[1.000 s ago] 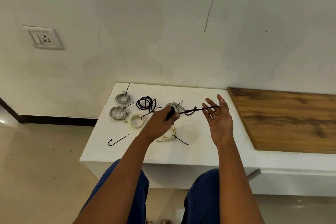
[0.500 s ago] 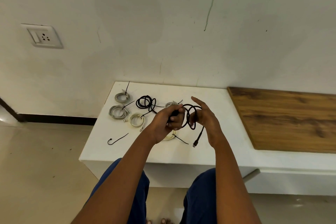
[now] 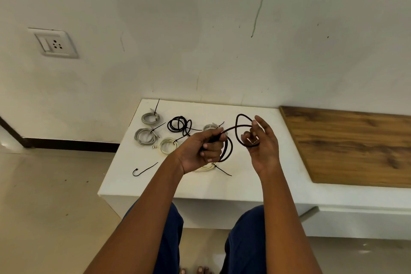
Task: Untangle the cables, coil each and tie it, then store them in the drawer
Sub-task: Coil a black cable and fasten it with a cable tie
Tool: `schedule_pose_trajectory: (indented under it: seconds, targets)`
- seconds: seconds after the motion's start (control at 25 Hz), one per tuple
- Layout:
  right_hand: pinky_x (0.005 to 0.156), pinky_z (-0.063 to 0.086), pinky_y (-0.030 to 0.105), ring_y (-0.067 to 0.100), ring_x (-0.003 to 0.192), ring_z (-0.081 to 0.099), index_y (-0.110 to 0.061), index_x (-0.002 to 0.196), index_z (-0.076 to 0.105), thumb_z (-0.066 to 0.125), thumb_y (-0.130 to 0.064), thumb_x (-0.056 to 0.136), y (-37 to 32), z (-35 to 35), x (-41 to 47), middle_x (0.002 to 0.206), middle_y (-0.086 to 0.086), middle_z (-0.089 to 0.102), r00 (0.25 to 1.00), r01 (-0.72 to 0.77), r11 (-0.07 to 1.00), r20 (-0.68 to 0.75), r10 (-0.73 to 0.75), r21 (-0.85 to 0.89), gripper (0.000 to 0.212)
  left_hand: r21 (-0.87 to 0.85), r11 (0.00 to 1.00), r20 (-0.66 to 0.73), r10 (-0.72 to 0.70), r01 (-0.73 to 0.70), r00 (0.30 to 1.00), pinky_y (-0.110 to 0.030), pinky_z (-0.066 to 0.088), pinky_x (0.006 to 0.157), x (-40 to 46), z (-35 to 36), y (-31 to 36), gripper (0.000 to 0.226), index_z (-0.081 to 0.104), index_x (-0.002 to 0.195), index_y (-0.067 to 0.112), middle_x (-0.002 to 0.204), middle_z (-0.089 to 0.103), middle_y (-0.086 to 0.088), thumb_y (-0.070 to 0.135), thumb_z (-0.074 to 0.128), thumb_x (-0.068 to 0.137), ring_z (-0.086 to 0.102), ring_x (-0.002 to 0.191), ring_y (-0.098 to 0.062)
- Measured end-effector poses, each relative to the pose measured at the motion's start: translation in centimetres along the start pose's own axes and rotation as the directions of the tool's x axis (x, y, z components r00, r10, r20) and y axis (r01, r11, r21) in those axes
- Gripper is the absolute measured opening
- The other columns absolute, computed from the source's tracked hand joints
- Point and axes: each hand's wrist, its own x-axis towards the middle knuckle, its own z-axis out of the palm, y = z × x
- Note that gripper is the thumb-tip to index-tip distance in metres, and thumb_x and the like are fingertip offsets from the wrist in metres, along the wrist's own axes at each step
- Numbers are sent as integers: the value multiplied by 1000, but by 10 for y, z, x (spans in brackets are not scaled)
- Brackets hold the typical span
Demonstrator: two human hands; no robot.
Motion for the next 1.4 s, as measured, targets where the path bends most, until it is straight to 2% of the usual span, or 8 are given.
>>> schedule_pose_trajectory:
  seconds: [0.12, 0.44, 0.6, 0.72, 0.84, 0.96, 1.16, 1.4]
  targets:
    - [38, 39, 13, 2, 41, 43, -17, 93, 59, 59, -12, 90, -7, -4, 2, 67, -2, 45, 998, -49, 987, -34, 55, 153, 5, -116, 993, 114, 1, 12, 993, -21, 25, 42, -3, 4, 4, 24, 56, 70, 18, 48, 21, 9, 30, 52, 90, 16, 38, -8]
    - [40, 20, 18, 7, 40, 26, -15, 73, 74, 69, -20, 83, -6, -1, -9, 82, 17, 62, 982, 35, 840, 176, 72, -541, 12, -655, 662, -12, 473, -364, 881, -19, 34, 53, -9, -4, 22, 31, 51, 76, 12, 56, 36, 7, 19, 30, 97, 29, 46, -7]
    - [38, 22, 17, 6, 37, 27, -14, 67, 72, 68, -23, 84, 2, 1, -8, 77, 27, 55, 976, 17, 732, 171, 136, -681, 19, -547, 518, -401, 527, -658, 749, -19, 46, 56, -10, -19, 27, 38, 51, 68, 13, 63, 49, 6, 12, 30, 99, 49, 51, -8]
    - [45, 33, 7, 0, 43, 44, -19, 80, 76, 69, -30, 83, 3, -3, -6, 62, -5, 59, 971, 76, 592, 194, 139, -803, 13, -384, 489, -645, 465, -783, 606, -20, 46, 60, -11, -34, 32, 37, 47, 73, 12, 71, 50, 2, 17, 27, 104, 53, 57, -11]
    - [75, 44, 5, -9, 81, 63, -20, 89, 76, 71, -28, 81, 6, -3, -7, 81, -15, 72, 922, 150, 528, 310, 230, -836, 13, -188, 602, -770, 400, -776, 497, -18, 46, 61, -7, -39, 30, 37, 48, 80, 12, 72, 57, 2, 23, 23, 105, 59, 59, -10]
    - [72, 45, 3, -8, 83, 65, -18, 88, 76, 73, -21, 80, 10, 4, -11, 84, -11, 74, 873, 192, 561, 401, 277, -805, 9, 67, 788, -813, 399, -612, 424, -20, 47, 65, 3, -34, 20, 39, 51, 79, 11, 56, 66, 7, 26, 25, 105, 62, 49, -6]
    - [78, 46, 7, 0, 86, 65, -14, 92, 75, 68, -21, 84, 11, 9, -12, 88, -3, 74, 872, 231, 621, 442, 209, -749, 12, 448, 860, -675, 504, -243, 539, -13, 49, 52, 15, -28, -3, 28, 44, 101, 6, 76, 64, -4, 26, 25, 104, 62, 51, -8]
    - [80, 47, 31, 23, 86, 63, -16, 88, 73, 63, -21, 88, 14, 11, -7, 89, 5, 72, 944, 305, 613, 317, -94, -728, 11, 800, 600, -368, 486, 3, 793, -28, 44, 58, 12, -17, -15, 27, 50, 93, 10, 64, 61, -2, 30, 34, 102, 52, 50, -17]
